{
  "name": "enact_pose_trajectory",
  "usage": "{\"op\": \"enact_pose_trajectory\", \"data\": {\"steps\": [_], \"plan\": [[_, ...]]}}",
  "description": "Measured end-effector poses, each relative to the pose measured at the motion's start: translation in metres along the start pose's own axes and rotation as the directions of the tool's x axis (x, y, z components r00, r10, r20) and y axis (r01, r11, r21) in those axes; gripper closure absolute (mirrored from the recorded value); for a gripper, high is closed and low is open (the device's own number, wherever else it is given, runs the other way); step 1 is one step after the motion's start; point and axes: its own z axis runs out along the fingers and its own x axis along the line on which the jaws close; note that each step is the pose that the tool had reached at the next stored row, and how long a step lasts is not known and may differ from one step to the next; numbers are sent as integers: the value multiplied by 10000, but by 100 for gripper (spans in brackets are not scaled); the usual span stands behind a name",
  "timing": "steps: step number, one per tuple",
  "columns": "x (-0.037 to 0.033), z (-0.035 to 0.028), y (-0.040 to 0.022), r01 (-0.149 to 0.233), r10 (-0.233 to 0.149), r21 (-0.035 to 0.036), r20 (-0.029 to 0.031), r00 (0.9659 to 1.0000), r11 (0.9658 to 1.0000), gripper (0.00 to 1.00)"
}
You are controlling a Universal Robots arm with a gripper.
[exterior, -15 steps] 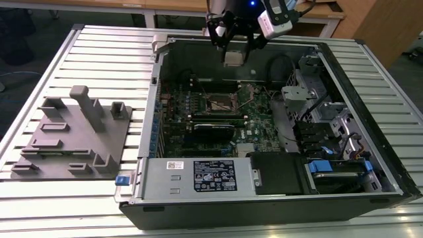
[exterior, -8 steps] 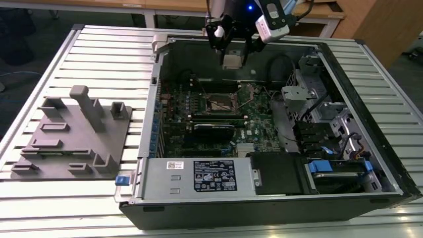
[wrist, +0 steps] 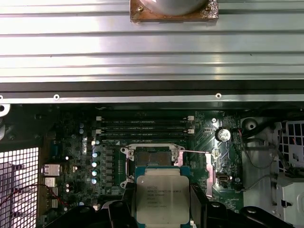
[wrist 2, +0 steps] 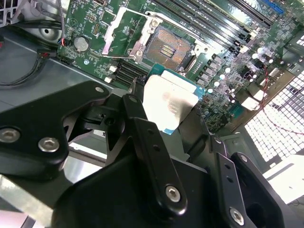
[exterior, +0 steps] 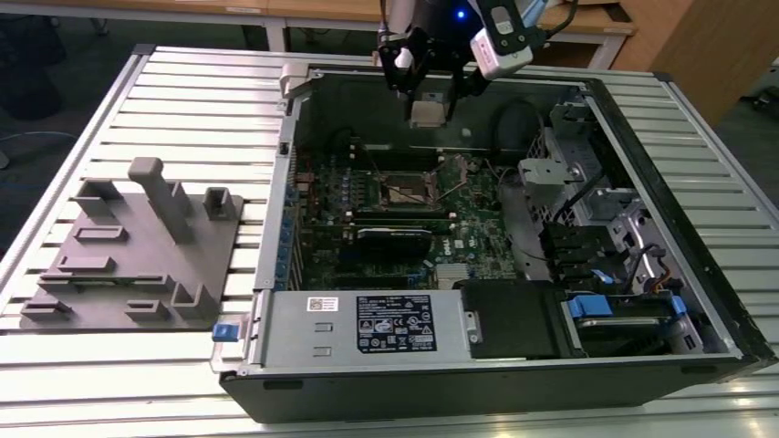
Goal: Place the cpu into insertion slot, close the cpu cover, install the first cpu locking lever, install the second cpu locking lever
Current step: 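Place the cpu into insertion slot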
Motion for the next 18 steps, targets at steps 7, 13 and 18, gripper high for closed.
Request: {"op": "enact_pose_trajectory", "data": {"steps": [7, 13, 18], "plan": [[-1, 42, -4, 0, 0, 0, 0, 10000, 10000, 46], [26, 113, -11, 0, 0, -1, 2, 10000, 10000, 46], [48, 199, -19, 0, 0, 0, 2, 10000, 10000, 46]]}}
